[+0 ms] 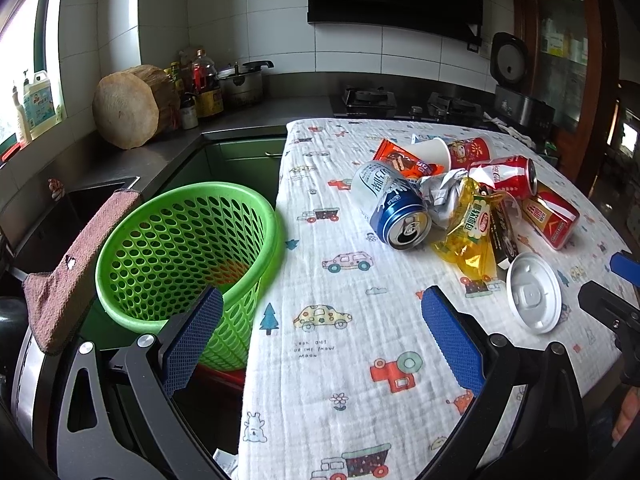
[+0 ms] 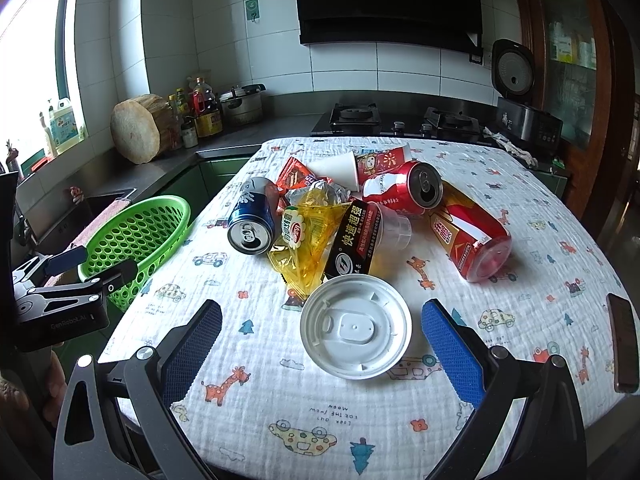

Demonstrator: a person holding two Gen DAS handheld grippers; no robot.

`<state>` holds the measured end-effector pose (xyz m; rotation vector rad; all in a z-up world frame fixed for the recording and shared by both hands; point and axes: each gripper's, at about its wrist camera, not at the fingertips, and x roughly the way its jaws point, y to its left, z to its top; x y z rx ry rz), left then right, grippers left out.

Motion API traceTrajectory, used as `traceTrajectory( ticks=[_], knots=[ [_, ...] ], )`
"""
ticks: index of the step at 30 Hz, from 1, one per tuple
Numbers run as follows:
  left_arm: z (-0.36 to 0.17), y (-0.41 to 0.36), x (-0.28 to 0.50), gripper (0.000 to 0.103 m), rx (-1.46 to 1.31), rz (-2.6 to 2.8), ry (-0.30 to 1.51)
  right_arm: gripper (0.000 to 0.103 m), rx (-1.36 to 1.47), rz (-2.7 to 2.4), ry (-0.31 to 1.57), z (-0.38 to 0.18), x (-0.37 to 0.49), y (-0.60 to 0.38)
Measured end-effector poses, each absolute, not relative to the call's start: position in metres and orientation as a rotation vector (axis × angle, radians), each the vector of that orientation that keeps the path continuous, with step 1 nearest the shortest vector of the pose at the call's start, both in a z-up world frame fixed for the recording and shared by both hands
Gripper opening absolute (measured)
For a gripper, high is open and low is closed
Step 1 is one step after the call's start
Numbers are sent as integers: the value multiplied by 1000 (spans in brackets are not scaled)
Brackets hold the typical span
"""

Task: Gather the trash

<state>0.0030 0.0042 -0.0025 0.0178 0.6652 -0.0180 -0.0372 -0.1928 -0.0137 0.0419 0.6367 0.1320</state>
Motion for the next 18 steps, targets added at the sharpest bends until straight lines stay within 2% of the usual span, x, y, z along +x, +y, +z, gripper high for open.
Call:
traceTrajectory(
  ticks=[18],
  knots=[
    [-6, 4, 6, 98, 10, -24, 677, 97, 40, 135, 642, -15, -35, -191]
  ],
)
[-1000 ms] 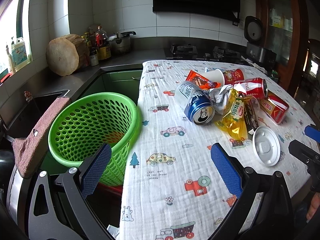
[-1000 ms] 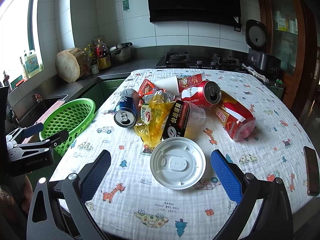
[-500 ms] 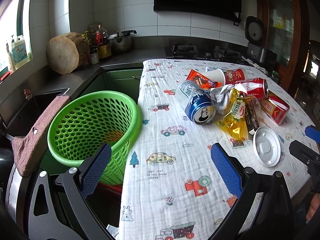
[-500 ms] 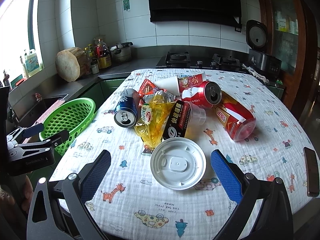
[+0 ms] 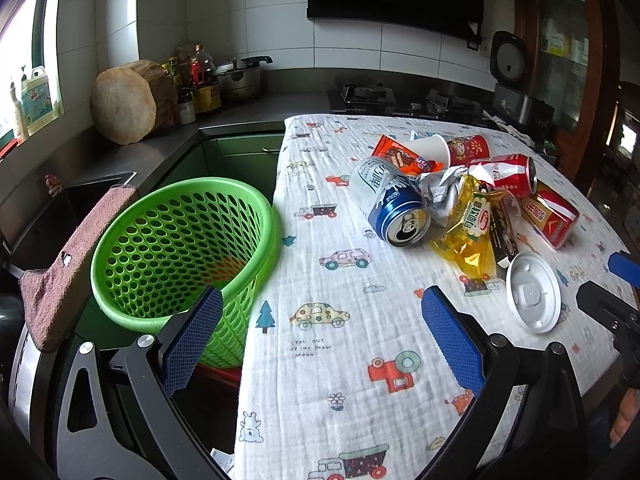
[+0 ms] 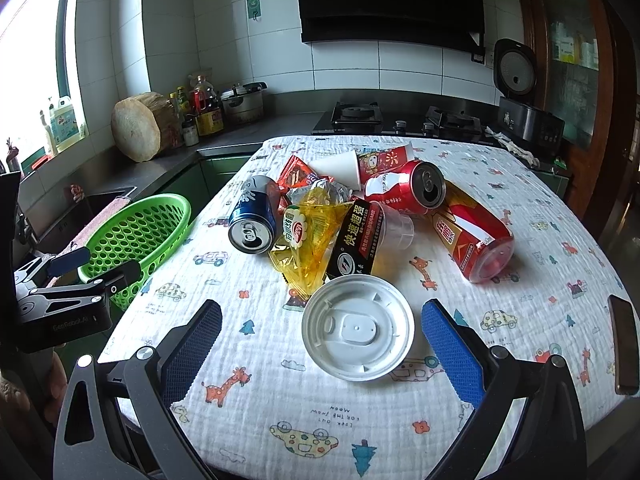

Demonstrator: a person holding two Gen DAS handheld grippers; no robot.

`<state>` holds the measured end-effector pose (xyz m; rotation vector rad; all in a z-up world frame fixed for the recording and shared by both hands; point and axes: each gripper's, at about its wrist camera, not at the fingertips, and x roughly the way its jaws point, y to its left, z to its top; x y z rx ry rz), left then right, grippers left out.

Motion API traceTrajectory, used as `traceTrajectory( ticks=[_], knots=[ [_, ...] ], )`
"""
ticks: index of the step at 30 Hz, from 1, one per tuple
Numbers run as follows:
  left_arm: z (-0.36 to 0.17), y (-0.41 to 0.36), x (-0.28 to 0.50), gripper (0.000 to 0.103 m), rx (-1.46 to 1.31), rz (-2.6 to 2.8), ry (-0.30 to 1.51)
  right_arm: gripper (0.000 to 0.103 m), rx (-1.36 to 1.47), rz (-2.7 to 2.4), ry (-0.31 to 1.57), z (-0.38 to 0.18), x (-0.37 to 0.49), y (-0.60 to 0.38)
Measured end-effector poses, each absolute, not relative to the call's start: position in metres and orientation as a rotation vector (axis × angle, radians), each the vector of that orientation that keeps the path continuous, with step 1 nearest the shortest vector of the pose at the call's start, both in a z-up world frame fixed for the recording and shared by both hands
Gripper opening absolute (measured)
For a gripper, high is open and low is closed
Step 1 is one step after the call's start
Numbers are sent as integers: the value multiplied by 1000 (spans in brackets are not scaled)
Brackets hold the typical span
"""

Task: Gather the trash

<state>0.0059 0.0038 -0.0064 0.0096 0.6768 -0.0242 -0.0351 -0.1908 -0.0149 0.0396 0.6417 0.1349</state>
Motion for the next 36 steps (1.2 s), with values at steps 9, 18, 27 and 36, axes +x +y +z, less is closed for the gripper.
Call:
traceTrajectory(
  ticks=[9, 18, 27, 36],
  knots=[
    [-8, 5, 7, 98, 10, -22, 677, 97, 40, 136, 640, -15, -35, -190],
    [-8, 3, 8, 98, 13, -24, 681, 97, 38, 139, 642, -16, -34, -189],
    [-7, 2, 8, 98, 14, -25, 680, 97, 33, 144, 643, -15, -32, -187],
    [-6, 1, 12, 98, 13, -26, 684, 97, 26, 146, 641, -14, -29, -187]
  ],
)
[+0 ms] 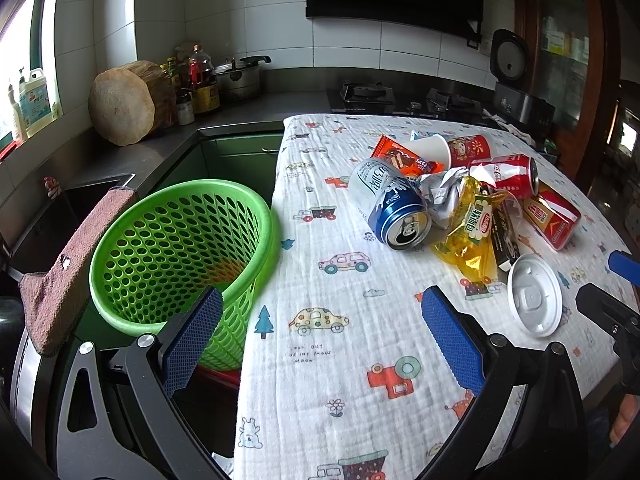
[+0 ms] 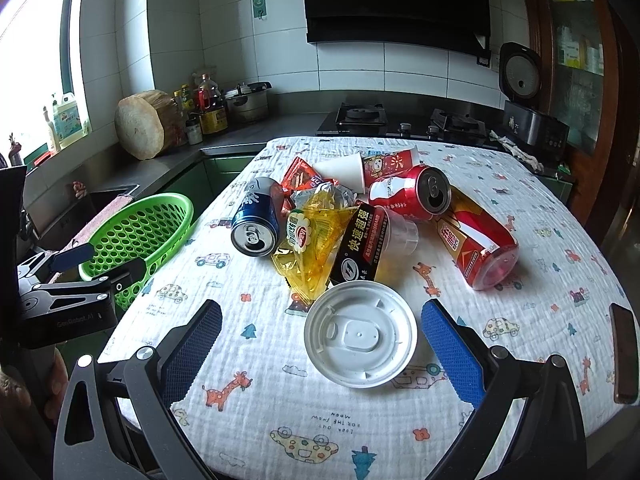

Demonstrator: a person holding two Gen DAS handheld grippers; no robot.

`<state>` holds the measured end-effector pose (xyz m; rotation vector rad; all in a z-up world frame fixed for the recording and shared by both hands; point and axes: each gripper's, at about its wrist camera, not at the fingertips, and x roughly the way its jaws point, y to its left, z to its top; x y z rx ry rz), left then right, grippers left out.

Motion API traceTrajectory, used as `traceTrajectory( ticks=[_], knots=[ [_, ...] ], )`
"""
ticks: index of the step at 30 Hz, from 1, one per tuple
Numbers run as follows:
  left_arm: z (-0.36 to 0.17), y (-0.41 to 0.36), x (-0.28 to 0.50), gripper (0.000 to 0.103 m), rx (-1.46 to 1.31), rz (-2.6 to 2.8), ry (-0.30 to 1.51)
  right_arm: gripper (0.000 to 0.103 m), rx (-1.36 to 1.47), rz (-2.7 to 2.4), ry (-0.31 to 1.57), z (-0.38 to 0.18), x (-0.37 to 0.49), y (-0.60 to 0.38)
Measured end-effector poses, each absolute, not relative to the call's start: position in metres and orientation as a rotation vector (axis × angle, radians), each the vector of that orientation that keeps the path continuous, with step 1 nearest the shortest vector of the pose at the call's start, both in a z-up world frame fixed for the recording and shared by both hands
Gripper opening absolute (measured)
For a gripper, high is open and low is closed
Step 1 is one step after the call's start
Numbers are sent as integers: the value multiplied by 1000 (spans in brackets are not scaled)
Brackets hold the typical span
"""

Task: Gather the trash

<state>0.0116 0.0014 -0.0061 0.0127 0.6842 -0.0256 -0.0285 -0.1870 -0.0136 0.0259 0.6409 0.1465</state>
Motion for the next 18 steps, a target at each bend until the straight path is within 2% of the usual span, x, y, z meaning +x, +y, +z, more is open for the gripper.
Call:
traceTrajectory(
  ticks=[18],
  knots=[
    [-6, 7, 34, 98, -1, -22, 712, 97, 17, 168, 667, -22, -14, -198]
  ],
)
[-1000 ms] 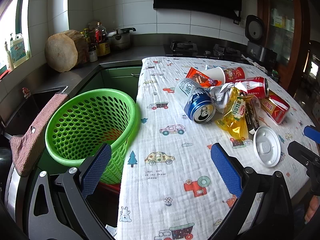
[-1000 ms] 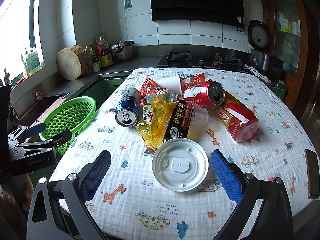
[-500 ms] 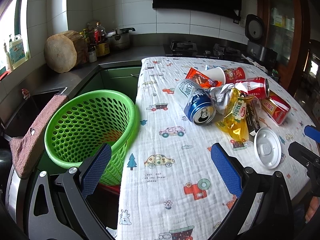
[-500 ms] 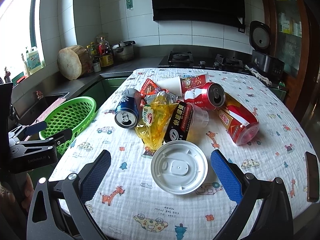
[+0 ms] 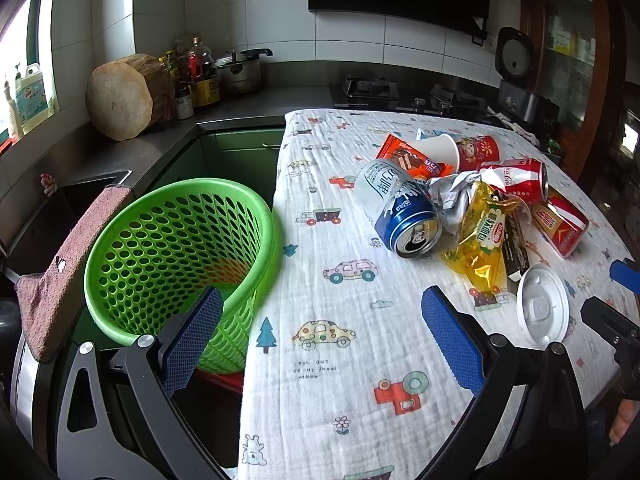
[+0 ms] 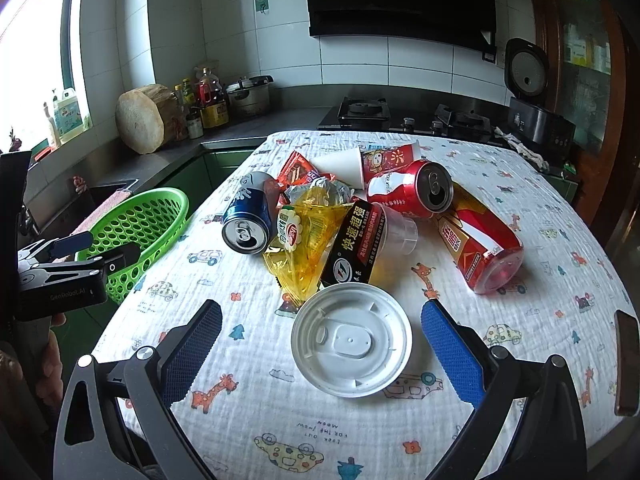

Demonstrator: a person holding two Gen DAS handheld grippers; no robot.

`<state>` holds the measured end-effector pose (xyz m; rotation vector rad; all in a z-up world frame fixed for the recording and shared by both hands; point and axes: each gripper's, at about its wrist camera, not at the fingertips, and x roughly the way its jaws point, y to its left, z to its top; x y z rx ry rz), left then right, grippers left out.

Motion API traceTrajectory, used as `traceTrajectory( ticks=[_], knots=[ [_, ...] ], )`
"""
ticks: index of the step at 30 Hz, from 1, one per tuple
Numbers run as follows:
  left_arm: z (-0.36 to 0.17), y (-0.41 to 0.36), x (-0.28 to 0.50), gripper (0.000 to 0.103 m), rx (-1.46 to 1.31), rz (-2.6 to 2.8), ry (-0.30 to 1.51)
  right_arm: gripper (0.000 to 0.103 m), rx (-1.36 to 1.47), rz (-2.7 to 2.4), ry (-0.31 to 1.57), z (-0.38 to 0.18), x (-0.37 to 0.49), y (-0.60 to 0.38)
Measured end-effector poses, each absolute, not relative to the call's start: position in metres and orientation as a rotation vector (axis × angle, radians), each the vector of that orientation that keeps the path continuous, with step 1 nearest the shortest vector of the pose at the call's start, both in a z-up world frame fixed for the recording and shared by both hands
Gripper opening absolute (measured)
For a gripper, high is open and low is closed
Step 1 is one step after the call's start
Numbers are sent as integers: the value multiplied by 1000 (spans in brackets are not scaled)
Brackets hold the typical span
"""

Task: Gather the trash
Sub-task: 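Reach the left tool to the yellow snack bag and close on it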

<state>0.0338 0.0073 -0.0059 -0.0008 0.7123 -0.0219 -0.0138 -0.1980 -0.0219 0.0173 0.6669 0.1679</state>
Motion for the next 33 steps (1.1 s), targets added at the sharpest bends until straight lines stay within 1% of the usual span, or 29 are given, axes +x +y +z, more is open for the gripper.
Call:
traceTrajectory(
  ticks=[20, 33],
  knots=[
    [-15, -6, 56, 98, 5, -89, 747, 97, 17, 144, 811, -76, 18, -210],
    [-20, -21, 69, 98, 14, -172, 768, 97, -21, 141, 858, -91, 37, -206]
  ],
)
